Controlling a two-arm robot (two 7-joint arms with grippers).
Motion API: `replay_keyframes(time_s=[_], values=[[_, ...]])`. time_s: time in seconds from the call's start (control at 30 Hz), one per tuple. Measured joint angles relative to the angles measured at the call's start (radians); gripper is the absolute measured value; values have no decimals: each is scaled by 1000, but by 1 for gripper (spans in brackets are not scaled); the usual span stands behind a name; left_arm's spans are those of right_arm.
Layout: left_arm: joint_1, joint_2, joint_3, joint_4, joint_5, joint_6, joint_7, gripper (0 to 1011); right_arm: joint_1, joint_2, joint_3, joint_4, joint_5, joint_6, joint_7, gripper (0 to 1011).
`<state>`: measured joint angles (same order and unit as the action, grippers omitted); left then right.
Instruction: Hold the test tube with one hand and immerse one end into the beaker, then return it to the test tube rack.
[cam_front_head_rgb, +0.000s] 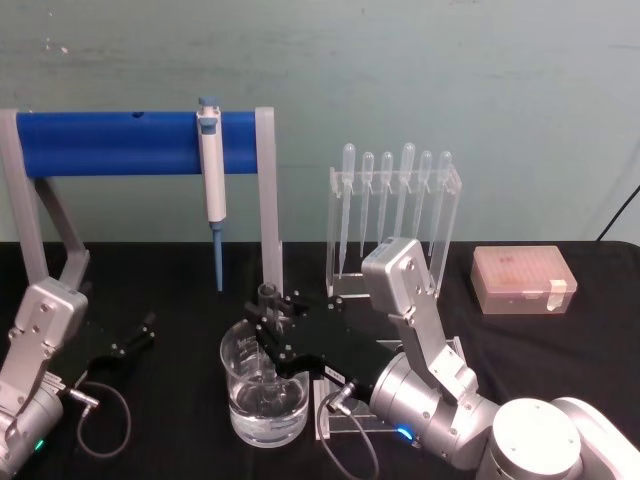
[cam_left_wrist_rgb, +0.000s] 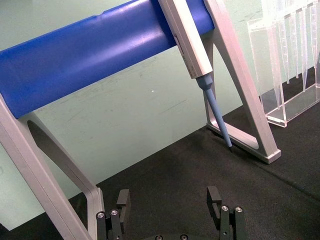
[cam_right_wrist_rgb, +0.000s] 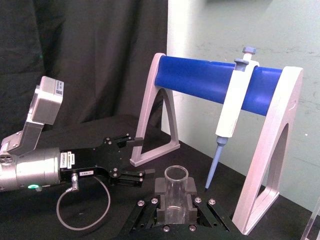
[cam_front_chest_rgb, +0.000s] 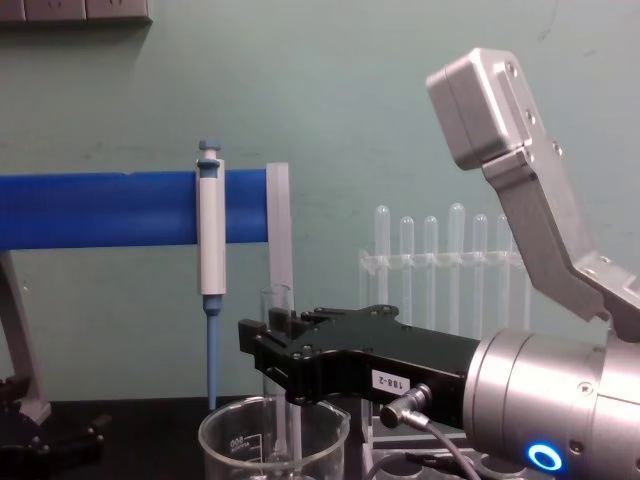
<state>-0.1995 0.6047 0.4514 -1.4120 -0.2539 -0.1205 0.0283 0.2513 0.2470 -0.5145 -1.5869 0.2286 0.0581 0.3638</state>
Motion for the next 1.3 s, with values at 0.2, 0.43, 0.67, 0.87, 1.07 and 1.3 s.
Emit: replay_keyframes(time_s=[0.2, 0.43, 0.67, 0.87, 1.07, 1.3], values=[[0, 0, 0, 0, 0, 0, 0, 1000, 0, 0, 0, 0, 0, 0, 0, 224], [0, 0, 0, 0, 0, 0, 0, 1000, 0, 0, 0, 0, 0, 0, 0, 225], [0, 0, 0, 0, 0, 0, 0, 1000, 0, 0, 0, 0, 0, 0, 0, 224], [0, 0, 0, 0, 0, 0, 0, 1000, 0, 0, 0, 0, 0, 0, 0, 224], [0, 0, 0, 0, 0, 0, 0, 1000, 0, 0, 0, 0, 0, 0, 0, 224], [0, 0, 0, 0, 0, 0, 0, 1000, 0, 0, 0, 0, 0, 0, 0, 224]])
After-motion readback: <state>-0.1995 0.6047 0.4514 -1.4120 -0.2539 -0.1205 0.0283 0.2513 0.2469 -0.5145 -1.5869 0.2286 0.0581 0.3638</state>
